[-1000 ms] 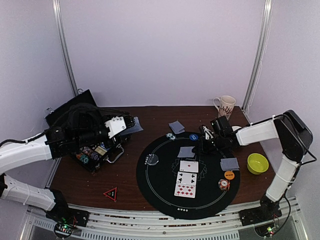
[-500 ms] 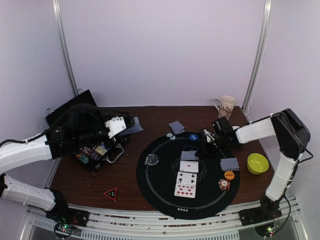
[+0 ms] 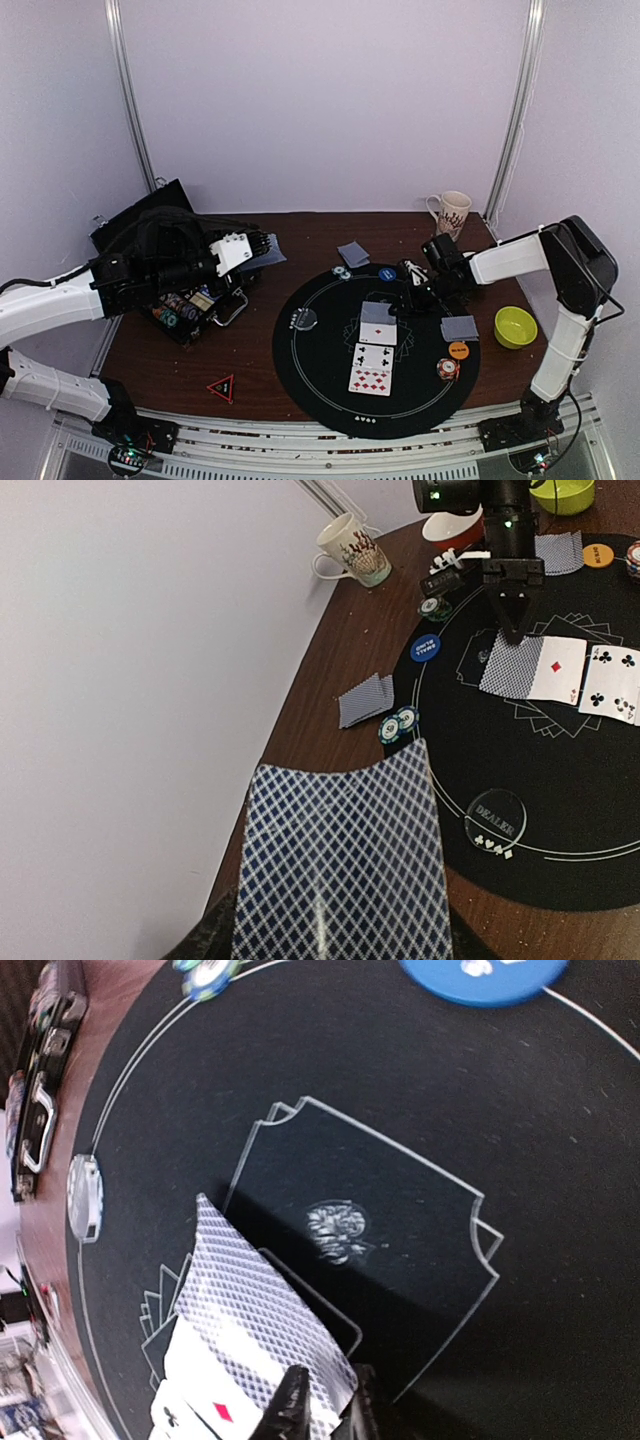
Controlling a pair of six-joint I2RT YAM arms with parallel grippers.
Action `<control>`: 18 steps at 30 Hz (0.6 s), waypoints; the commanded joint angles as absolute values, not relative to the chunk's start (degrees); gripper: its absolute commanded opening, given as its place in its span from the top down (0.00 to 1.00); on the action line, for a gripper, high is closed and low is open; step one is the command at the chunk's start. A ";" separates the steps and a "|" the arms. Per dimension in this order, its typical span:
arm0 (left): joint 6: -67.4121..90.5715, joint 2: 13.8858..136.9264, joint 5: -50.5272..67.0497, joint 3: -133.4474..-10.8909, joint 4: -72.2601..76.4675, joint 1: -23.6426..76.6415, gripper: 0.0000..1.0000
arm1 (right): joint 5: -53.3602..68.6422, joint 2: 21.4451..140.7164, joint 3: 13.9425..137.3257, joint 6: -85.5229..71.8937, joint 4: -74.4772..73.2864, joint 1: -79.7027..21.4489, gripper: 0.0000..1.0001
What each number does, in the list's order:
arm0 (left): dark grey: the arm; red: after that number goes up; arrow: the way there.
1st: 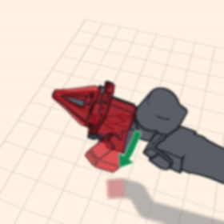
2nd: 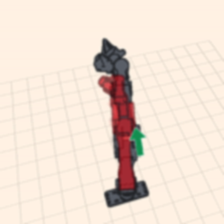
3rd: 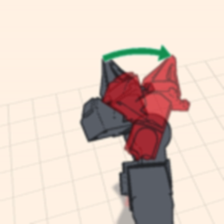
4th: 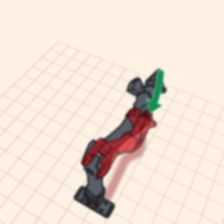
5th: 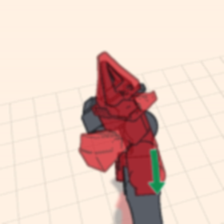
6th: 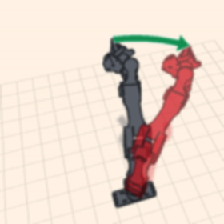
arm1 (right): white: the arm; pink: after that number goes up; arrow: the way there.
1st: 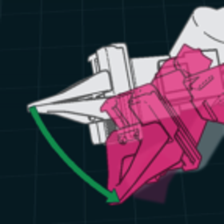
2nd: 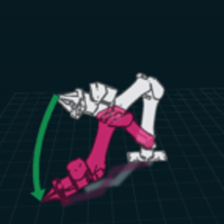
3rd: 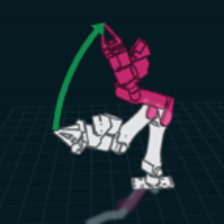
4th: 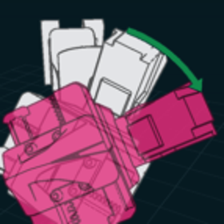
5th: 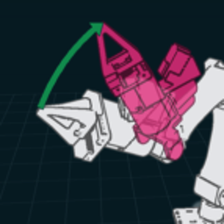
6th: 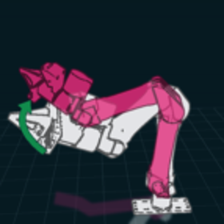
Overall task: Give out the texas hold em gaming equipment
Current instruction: Place the poker card in the community card area, then pick up the poker card from the face-down deck piles.
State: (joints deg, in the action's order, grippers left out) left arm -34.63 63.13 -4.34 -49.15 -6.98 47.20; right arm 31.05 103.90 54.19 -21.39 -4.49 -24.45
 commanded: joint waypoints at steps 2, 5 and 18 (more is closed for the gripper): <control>-34.72 62.10 -4.66 -50.45 -4.66 47.22 0.48 | 24.29 100.70 55.98 -21.80 -10.67 -24.17 0.68; -34.72 61.90 -4.69 -50.55 -4.81 47.22 0.48 | 19.56 97.78 57.68 -21.13 -14.68 -24.30 0.51; -34.79 61.46 -4.66 -50.37 -4.21 47.21 0.48 | 13.14 85.03 74.48 -12.84 -11.31 -35.00 0.00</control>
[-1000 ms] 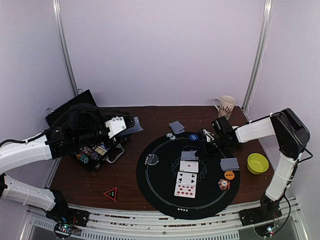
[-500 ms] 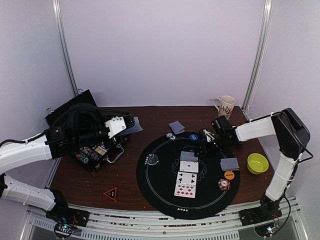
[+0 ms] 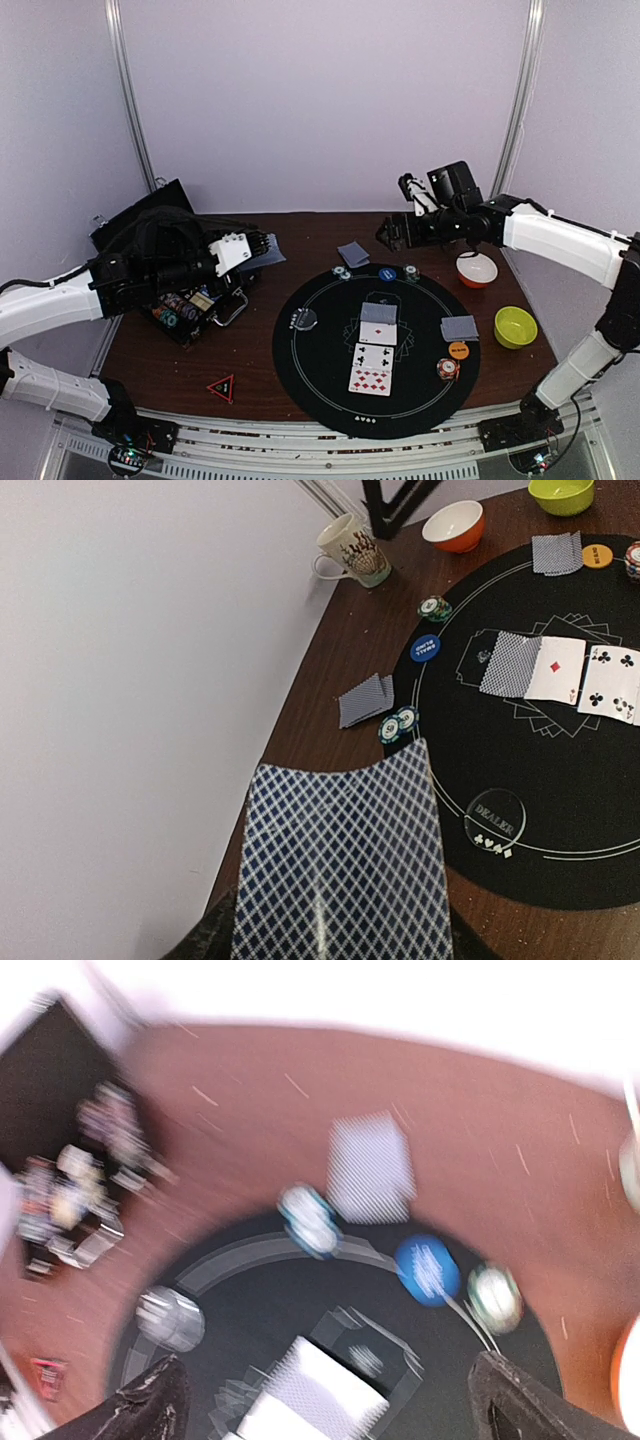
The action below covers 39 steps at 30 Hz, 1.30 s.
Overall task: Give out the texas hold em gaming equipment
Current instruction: Pick up the poker card from the face-down deck piles.
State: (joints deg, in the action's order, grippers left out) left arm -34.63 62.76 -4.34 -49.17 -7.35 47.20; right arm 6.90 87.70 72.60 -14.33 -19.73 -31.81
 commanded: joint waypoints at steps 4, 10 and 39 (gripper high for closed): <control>-35.02 61.04 -4.45 -49.80 -2.96 47.22 0.48 | 32.96 89.69 75.72 -25.59 8.60 -39.12 0.00; -35.11 60.70 -4.05 -49.60 -2.66 47.24 0.48 | 39.43 102.64 86.65 -31.01 8.59 -44.14 0.07; -35.86 60.91 -4.43 -48.96 -1.76 47.24 0.48 | 37.34 110.51 102.03 -21.19 -13.89 -45.80 1.00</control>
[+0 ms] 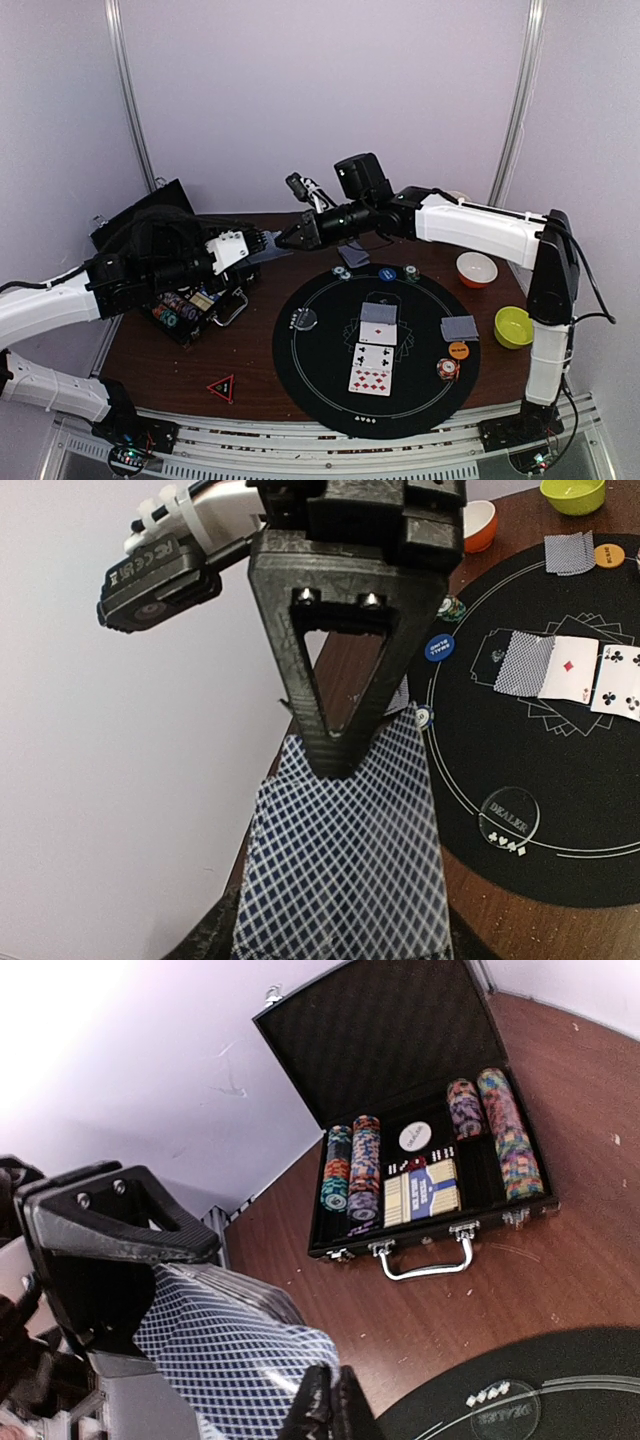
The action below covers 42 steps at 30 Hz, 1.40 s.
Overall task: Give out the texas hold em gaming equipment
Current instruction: Pick up the poker card from the face-down deck piles, then place the poker card in the community card area.
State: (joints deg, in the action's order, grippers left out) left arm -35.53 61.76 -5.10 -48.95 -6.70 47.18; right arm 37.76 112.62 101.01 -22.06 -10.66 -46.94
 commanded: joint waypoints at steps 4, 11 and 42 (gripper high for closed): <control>-35.86 60.91 -4.61 -48.78 -1.76 47.21 0.48 | 36.27 108.59 101.11 -20.75 -15.92 -44.16 1.00; -34.33 61.62 -4.89 -46.99 -0.88 47.24 0.48 | 34.76 97.21 87.44 -19.84 -14.73 -32.93 1.00; -19.41 63.94 -9.33 -29.69 19.64 47.20 0.48 | 26.26 109.08 58.76 -26.12 5.56 -20.19 1.00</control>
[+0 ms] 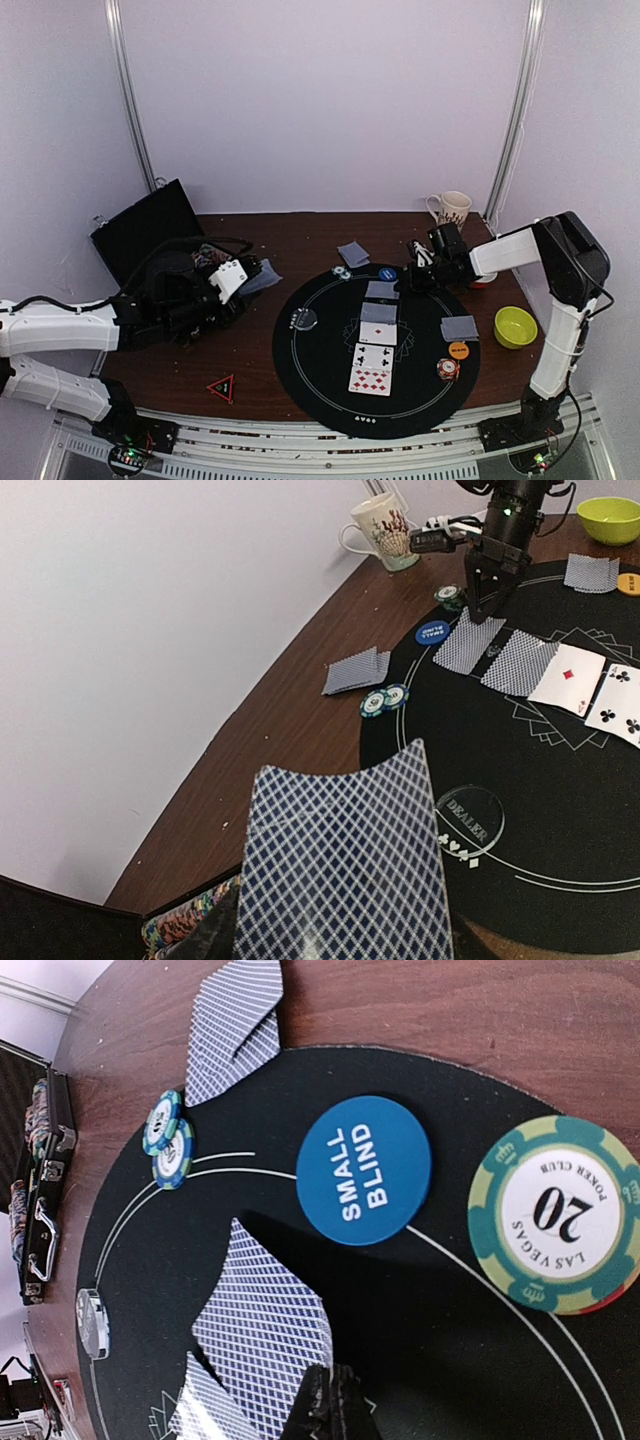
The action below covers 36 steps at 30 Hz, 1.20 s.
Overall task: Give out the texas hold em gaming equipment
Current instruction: Place the poker card in the community card area, then place the face-down deck piles at the center of the board.
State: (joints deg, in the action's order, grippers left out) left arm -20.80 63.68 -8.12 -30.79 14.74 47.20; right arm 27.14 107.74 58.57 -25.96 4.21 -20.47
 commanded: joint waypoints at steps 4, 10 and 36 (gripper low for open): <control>-17.39 64.51 -10.24 -28.73 20.72 47.20 0.48 | 26.42 109.69 59.82 -24.96 3.03 -20.21 1.00; -11.86 67.02 -13.58 -26.54 23.98 47.18 0.48 | 25.48 108.07 60.31 -25.05 0.53 -20.21 0.77; 15.40 93.52 -20.67 -31.47 21.17 49.14 0.39 | 15.36 81.83 69.37 -14.54 -17.65 -20.36 0.01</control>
